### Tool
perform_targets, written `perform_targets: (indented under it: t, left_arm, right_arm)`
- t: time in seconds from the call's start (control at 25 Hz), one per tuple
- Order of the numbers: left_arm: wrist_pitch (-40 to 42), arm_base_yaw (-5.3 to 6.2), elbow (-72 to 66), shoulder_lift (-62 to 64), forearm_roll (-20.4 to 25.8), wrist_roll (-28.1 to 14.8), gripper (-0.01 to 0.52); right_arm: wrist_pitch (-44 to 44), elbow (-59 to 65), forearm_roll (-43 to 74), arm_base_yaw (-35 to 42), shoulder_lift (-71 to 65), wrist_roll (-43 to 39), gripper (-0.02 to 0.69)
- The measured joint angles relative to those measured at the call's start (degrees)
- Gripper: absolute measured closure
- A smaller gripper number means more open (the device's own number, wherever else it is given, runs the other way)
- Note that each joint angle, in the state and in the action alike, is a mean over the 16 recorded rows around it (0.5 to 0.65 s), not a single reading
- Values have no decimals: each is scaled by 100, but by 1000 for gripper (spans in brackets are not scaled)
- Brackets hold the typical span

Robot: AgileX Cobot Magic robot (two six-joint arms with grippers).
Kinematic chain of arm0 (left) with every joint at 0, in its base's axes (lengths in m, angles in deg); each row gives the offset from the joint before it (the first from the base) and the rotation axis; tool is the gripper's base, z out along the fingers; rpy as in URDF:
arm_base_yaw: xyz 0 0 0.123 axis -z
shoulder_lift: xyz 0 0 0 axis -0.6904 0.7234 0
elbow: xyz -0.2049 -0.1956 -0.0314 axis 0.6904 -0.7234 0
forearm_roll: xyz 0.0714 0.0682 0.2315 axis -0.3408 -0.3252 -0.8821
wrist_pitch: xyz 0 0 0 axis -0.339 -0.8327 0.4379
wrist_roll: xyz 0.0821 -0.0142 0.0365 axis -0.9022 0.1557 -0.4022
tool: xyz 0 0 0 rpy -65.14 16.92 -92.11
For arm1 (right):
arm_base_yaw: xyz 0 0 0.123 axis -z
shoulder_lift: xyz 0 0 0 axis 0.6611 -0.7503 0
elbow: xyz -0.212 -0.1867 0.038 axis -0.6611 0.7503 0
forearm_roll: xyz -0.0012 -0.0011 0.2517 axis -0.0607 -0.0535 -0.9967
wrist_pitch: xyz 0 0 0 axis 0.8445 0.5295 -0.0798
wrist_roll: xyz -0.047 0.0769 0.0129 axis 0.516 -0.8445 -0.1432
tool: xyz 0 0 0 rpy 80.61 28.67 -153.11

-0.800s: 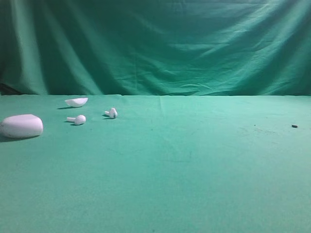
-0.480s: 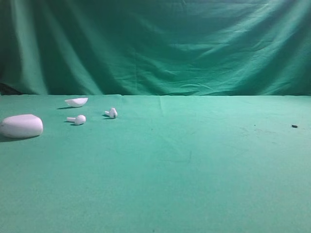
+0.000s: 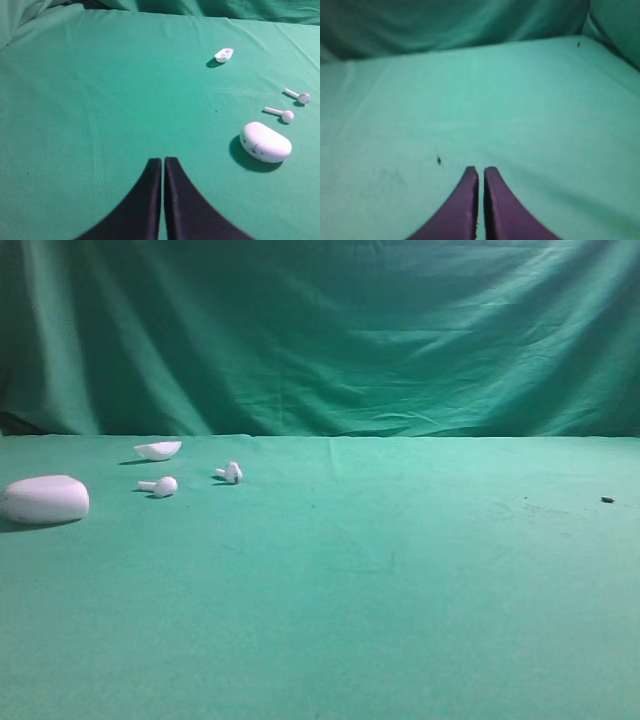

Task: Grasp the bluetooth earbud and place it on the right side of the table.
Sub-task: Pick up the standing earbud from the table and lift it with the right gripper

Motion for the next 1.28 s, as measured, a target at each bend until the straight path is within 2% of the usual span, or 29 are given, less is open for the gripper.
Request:
perform_targets:
  t: [0.2, 0.36, 0.84, 1.08, 1.28]
  left_arm:
    - [0, 0, 0, 0, 0, 0, 514]
    - [0, 0, 0, 0, 0, 0, 514]
    - [0, 0, 0, 0, 0, 0, 514]
    - [0, 0, 0, 0, 0, 0, 514]
    - [0, 0, 0, 0, 0, 0, 514]
  right_arm:
    - [748, -188, 41, 0, -95, -211, 665]
    - [805, -681, 22, 0, -458, -380, 665]
    - [-1354, -2676, 1, -24, -2587, -415, 665]
    - [-1997, -3445, 39, -327, -3918, 37, 665]
    - [-2665, -4381, 82, -929, -5408, 551, 665]
